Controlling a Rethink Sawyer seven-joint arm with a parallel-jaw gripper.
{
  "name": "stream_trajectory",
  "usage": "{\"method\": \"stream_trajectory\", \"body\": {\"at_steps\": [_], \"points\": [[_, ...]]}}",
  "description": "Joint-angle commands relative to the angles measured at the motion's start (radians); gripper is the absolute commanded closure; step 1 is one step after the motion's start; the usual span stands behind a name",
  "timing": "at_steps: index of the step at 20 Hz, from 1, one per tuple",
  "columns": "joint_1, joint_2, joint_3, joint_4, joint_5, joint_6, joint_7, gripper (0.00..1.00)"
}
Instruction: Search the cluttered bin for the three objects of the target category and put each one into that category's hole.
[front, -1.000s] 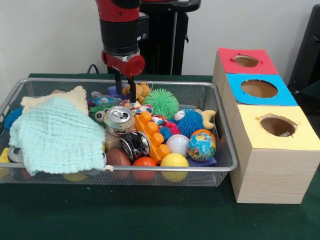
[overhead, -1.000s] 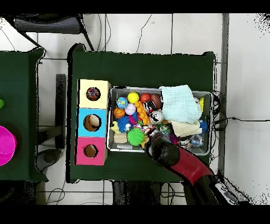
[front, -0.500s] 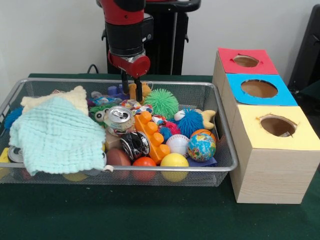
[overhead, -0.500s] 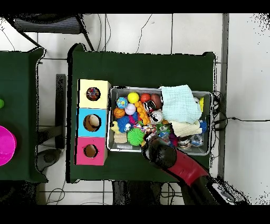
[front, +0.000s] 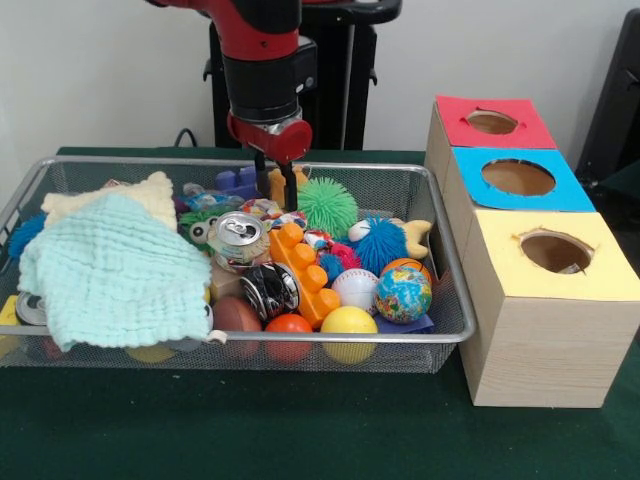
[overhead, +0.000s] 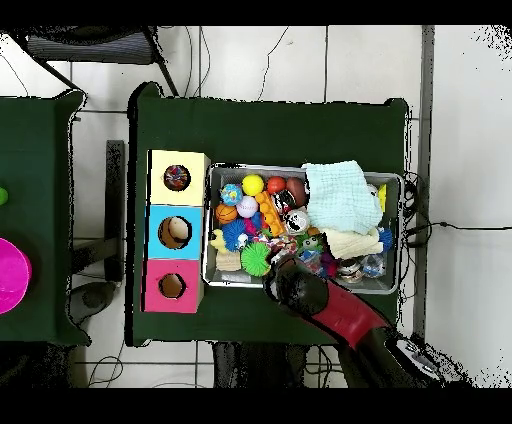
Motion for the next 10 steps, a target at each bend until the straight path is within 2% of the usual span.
{"method": "stream_trajectory", "body": {"at_steps": [1, 4, 10], "points": [[0.001, 0.052, 0.095, -0.052, 0.056, -0.101, 0.212, 0.0], [0.01, 0.036, 0.083, -0.067, 0.064, -0.07, 0.199, 0.0], [0.029, -0.042, 0.043, -0.063, 0.075, 0.029, 0.17, 0.0]]}}
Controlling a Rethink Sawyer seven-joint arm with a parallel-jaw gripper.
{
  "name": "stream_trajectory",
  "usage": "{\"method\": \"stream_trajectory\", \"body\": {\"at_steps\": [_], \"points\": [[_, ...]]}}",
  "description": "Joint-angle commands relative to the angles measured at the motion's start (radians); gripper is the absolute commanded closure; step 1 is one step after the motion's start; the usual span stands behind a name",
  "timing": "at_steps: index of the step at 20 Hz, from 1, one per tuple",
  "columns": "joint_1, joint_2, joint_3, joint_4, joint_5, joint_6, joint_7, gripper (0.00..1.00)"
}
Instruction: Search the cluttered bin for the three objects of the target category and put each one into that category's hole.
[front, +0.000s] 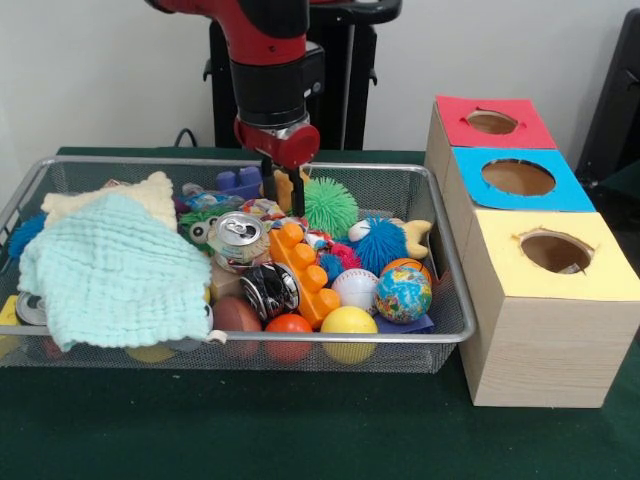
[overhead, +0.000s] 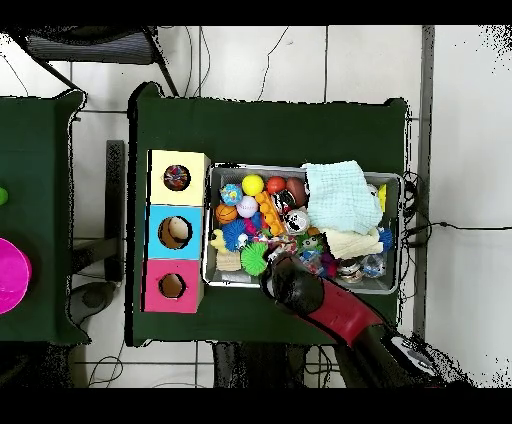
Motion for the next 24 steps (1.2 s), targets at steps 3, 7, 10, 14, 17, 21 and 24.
{"method": "stream_trajectory", "body": {"at_steps": [3, 7, 10, 14, 17, 21, 24], "points": [[0.027, -0.061, 0.026, -0.061, 0.068, 0.092, 0.158, 0.0], [0.051, -0.087, 0.003, -0.053, 0.075, 0.093, 0.167, 0.0], [0.038, -0.061, 0.015, -0.06, 0.07, 0.071, 0.161, 0.0], [0.032, -0.007, 0.019, -0.083, 0.063, 0.022, 0.161, 0.0], [0.043, 0.005, -0.006, -0.103, 0.063, 0.017, 0.156, 0.0], [0.077, 0.015, -0.055, -0.132, 0.064, 0.042, 0.144, 0.0], [0.09, 0.01, -0.081, -0.143, 0.063, 0.056, 0.139, 0.0]]}}
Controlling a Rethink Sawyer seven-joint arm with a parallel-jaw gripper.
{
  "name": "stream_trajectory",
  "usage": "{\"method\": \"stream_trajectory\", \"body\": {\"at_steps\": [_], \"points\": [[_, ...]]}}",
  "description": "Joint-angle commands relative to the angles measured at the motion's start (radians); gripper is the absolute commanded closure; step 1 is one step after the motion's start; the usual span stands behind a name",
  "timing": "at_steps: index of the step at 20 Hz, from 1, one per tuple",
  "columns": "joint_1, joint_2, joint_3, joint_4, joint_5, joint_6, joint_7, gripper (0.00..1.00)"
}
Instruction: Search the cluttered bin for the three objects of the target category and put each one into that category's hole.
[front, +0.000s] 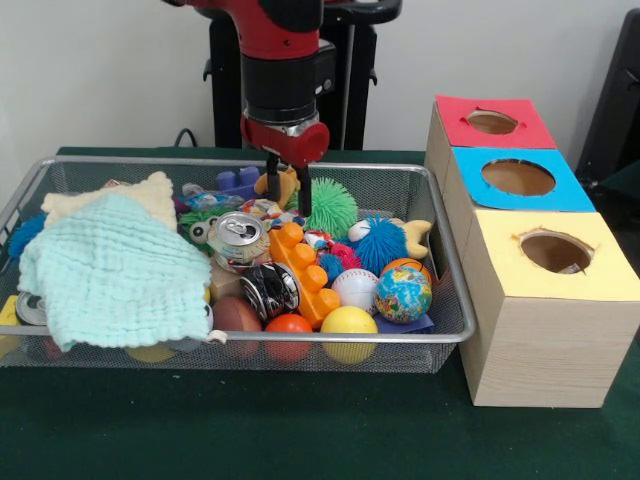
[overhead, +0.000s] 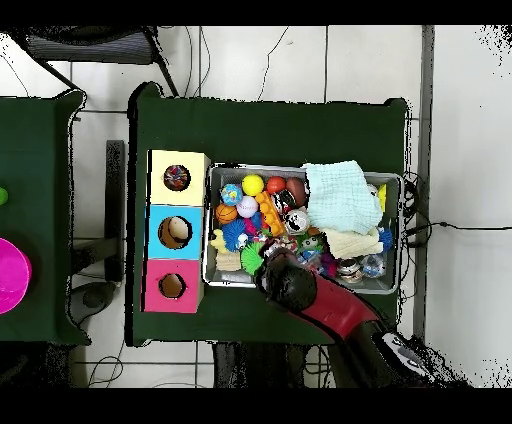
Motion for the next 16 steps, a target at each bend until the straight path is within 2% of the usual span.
{"method": "stream_trajectory", "body": {"at_steps": [1, 8, 11, 14, 16], "points": [[0.031, 0.025, -0.052, -0.123, 0.058, 0.05, 0.14, 0.0], [0.057, -0.022, -0.096, -0.117, 0.062, 0.051, 0.15, 0.0], [0.075, -0.018, -0.12, -0.127, 0.07, 0.051, 0.155, 0.0], [0.06, 0.002, -0.1, -0.128, 0.07, 0.02, 0.159, 0.0], [0.023, 0.02, -0.051, -0.12, 0.065, -0.015, 0.165, 0.0]]}}
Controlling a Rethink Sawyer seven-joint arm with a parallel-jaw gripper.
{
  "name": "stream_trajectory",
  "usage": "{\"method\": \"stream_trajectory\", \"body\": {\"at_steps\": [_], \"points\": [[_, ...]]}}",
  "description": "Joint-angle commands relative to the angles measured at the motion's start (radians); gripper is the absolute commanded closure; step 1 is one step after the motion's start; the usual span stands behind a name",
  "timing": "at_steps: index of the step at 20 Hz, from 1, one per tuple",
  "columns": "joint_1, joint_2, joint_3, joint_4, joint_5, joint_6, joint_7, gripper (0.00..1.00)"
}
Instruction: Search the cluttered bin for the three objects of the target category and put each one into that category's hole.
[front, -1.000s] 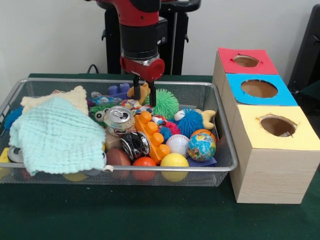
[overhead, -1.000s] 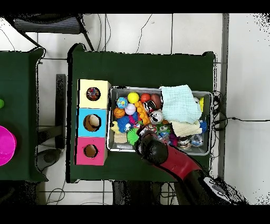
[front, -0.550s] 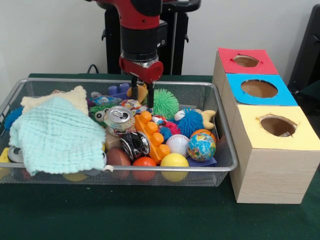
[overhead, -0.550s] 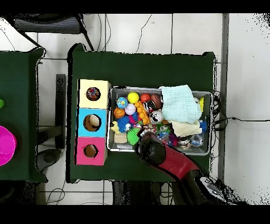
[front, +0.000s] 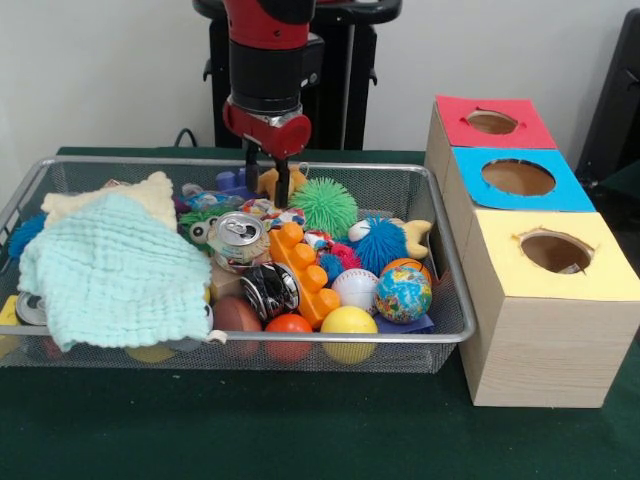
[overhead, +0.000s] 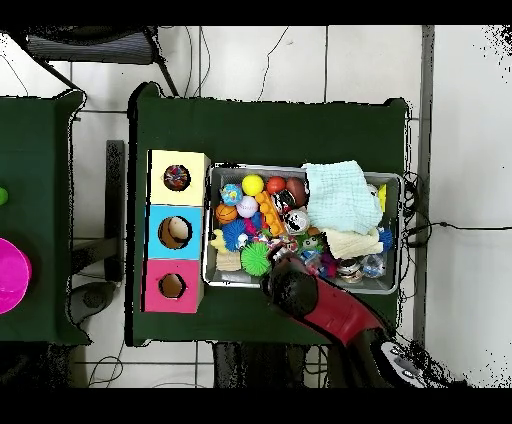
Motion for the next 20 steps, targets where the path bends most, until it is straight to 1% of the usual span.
{"method": "stream_trajectory", "body": {"at_steps": [1, 4, 7, 11, 15, 20], "points": [[-0.043, 0.04, 0.063, -0.105, 0.062, -0.036, 0.175, 0.0], [-0.062, 0.053, 0.093, -0.093, 0.061, -0.075, 0.193, 0.0], [-0.075, 0.066, 0.112, -0.085, 0.058, -0.086, 0.197, 0.0], [-0.092, 0.09, 0.136, -0.086, 0.058, -0.066, 0.186, 0.0], [-0.095, 0.101, 0.144, -0.089, 0.057, -0.077, 0.188, 0.0], [-0.126, 0.143, 0.186, -0.097, 0.046, -0.088, 0.181, 0.0]]}}
